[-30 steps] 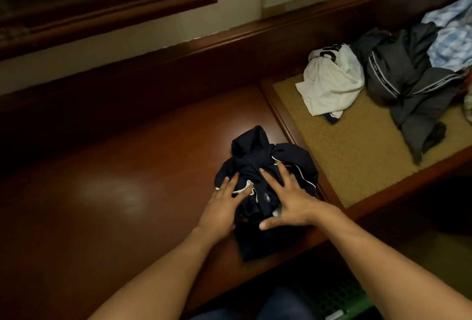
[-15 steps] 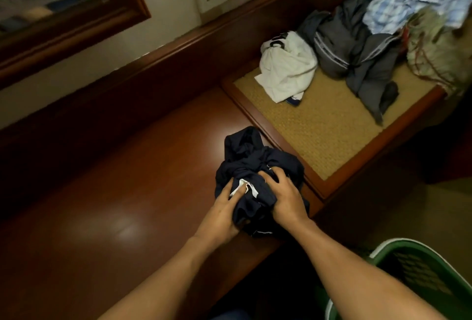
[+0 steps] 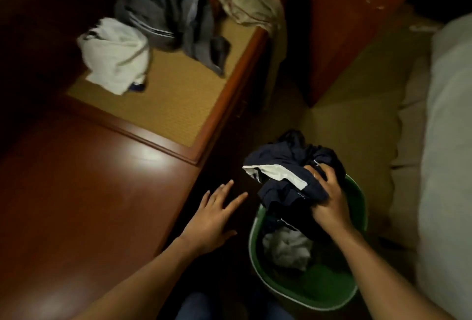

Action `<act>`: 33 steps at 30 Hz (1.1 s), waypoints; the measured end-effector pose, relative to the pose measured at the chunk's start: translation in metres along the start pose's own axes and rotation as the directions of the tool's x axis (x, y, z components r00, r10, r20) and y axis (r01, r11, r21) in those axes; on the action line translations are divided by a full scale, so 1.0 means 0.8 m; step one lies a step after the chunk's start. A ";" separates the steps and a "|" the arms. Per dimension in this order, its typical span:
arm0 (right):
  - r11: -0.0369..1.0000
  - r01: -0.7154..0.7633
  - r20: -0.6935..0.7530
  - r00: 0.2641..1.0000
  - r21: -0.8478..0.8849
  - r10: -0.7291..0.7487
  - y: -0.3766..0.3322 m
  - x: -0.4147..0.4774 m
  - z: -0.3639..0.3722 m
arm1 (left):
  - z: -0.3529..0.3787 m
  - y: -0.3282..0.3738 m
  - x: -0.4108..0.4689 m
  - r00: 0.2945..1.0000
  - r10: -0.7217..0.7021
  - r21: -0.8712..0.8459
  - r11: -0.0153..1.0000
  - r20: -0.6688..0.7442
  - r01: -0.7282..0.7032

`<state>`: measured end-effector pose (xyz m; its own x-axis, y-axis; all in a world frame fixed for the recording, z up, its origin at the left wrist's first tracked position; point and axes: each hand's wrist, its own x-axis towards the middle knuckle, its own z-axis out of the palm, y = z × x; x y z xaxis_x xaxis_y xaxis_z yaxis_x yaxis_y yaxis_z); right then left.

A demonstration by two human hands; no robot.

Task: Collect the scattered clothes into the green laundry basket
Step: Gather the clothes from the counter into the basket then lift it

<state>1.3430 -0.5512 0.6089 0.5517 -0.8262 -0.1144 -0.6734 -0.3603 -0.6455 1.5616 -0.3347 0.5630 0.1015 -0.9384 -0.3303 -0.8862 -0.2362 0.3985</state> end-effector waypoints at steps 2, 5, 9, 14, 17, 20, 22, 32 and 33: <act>0.994 -0.067 -0.047 0.997 -0.092 0.063 0.050 -0.020 -0.033 | 0.033 0.038 0.033 0.987 0.126 0.120 0.983 0.102 -0.138; 0.968 -0.162 -0.080 0.986 -0.193 0.149 0.111 -0.052 -0.065 | 0.081 0.077 0.070 0.927 0.238 0.247 0.917 0.291 -0.313; 0.962 -0.174 -0.116 0.981 -0.208 0.152 0.168 -0.075 -0.074 | 0.128 0.108 0.102 0.810 0.285 0.383 0.769 0.512 -0.512; 0.969 -0.139 -0.120 0.986 -0.207 0.115 0.209 -0.079 -0.048 | 0.175 0.094 0.122 0.674 0.202 0.497 0.533 0.711 -0.684; 0.970 -0.181 -0.123 0.979 -0.165 0.161 0.221 -0.075 -0.019 | 0.186 0.077 0.135 0.616 0.260 0.437 0.508 0.744 -0.742; 0.943 -0.235 -0.075 0.972 -0.234 0.224 0.233 -0.074 0.023 | 0.184 0.066 0.139 0.592 0.318 0.378 0.531 0.740 -0.758; 0.900 -0.293 0.076 0.940 -0.324 0.333 0.244 -0.075 0.059 | 0.187 0.062 0.139 0.582 0.284 0.376 0.537 0.762 -0.755; 0.855 -0.376 0.661 0.545 -0.358 0.516 0.241 -0.107 0.143 | 0.195 0.060 0.140 0.591 0.290 0.368 0.558 0.753 -0.743; 0.863 -0.376 0.628 0.594 -0.337 0.504 0.238 -0.108 0.140 | 0.194 0.060 0.140 0.592 0.293 0.367 0.559 0.751 -0.743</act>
<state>1.2222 -0.4995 0.4117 0.2972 -0.3999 -0.8670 -0.9546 -0.1462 -0.2597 1.4599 -0.4119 0.4122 -0.5388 -0.4349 -0.7215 -0.7373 0.6578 0.1540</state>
